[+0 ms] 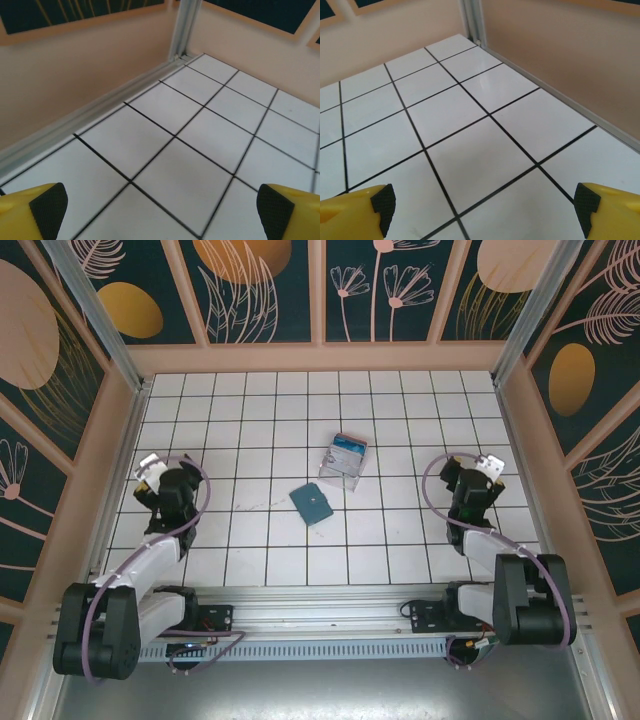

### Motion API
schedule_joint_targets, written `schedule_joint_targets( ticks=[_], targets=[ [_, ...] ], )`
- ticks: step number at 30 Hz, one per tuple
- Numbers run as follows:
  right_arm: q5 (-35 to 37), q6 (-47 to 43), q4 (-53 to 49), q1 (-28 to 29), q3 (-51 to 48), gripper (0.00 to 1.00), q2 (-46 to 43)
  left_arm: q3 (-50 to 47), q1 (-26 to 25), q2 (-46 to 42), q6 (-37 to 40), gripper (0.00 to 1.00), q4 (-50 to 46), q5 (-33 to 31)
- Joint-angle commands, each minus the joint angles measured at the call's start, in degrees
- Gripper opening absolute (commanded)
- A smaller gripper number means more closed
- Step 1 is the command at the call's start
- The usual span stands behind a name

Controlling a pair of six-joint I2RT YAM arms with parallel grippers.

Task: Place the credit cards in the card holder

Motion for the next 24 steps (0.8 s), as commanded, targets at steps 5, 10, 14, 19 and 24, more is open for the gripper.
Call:
schedule_joint_targets(
  ticks=[5, 10, 14, 19, 24],
  targets=[
    [-5.02, -0.80, 21.39, -2.20, -4.86, 0.94, 4.22, -7.28, 2.22, 5.75, 11.71, 0.99, 27.75, -0.28],
    [-12.64, -4.58, 25.95, -2.53, -5.60, 0.93, 5.52, -9.31, 3.56, 10.89, 12.80, 0.99, 39.13, 4.80],
    [-17.48, -6.69, 28.94, -2.67, -7.11, 0.93, 5.29, -8.01, 4.71, 18.50, 14.10, 0.99, 45.28, 13.98],
    [-19.71, -8.13, 33.87, -3.17, -5.72, 0.94, 11.96, -3.84, 4.66, 22.73, 16.99, 0.99, 42.01, 21.90],
    [-21.15, -9.00, 32.77, -2.88, -2.19, 0.96, 18.55, -5.21, 4.71, 24.50, 17.19, 0.99, 46.10, 21.82]
  ],
)
